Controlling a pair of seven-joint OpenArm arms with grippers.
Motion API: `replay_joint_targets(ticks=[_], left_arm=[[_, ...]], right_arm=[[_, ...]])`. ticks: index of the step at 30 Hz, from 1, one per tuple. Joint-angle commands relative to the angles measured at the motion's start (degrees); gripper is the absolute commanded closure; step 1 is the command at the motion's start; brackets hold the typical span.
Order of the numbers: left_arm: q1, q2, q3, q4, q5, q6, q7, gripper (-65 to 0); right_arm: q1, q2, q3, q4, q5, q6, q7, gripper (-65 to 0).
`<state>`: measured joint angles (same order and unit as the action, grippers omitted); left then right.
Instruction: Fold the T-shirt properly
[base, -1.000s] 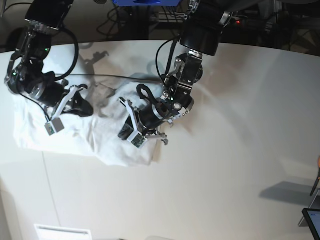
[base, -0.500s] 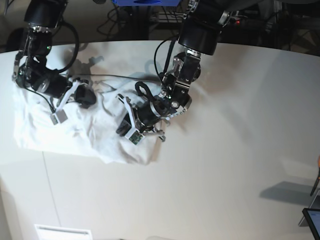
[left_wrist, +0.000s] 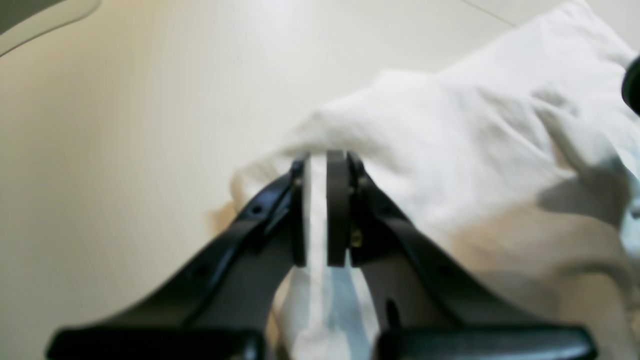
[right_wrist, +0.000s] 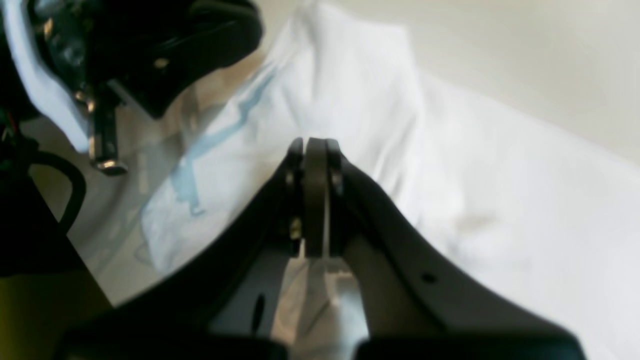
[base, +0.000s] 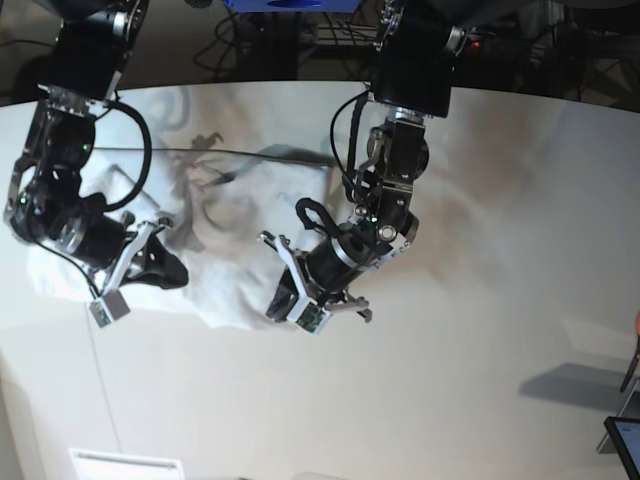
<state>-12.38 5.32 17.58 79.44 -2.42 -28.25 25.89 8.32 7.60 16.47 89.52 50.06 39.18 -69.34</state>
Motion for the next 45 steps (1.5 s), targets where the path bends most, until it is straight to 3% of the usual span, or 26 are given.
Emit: replay_joint_targets(ticks=[1,4,9,16,19,24,32,37,45], left_arm=[[-1.6,0.7,0.2,0.0,-0.7,0.1,-1.3,-5.4],[-2.9,0.8,0.4,-2.6,-1.1,0.1,-1.4,-5.4],[-4.8,1.6,0.1,-8.4,-0.6,0.1,-1.4,-5.4],[-3.8,-0.1,0.0,-13.9,-0.6,0.1,-6.6,-5.4],[-4.1,-0.4,0.0,-15.6,-0.6,0.1,-6.7,-5.4],[-4.6,-0.4,-0.1,-15.7,-0.6,0.1,-6.7,-5.4],[-2.1,-0.1,-0.1,-3.6,-0.8,0.2,-6.2,-5.4],[-1.8,1.4,0.4,-5.1,-0.6,0.2,-6.2,-5.4],[-5.9,1.7,0.1,-16.8,-0.6,0.2,-6.7,-5.4]], right_arm=[[2.2,0.5,-1.0,-2.0,0.7,0.2,1.0,-0.1],[6.6,0.5,-2.9,-10.4,0.7,0.3,2.2,-0.1],[9.3,0.7,-8.9,-19.5,0.6,0.3,9.5,-0.1],[9.3,6.4,-20.5,-28.8,0.6,0.3,20.9,-0.1],[9.5,7.9,-23.5,-30.8,0.6,0.8,23.1,-0.1],[10.2,8.4,-23.7,-30.6,0.7,0.8,21.5,-0.1],[10.9,8.2,-21.1,-22.1,0.9,0.8,18.2,-0.1],[15.5,8.2,-19.2,-28.9,0.6,0.8,19.0,-0.1],[19.3,8.9,-19.5,-43.1,-2.3,0.8,25.8,-0.1]])
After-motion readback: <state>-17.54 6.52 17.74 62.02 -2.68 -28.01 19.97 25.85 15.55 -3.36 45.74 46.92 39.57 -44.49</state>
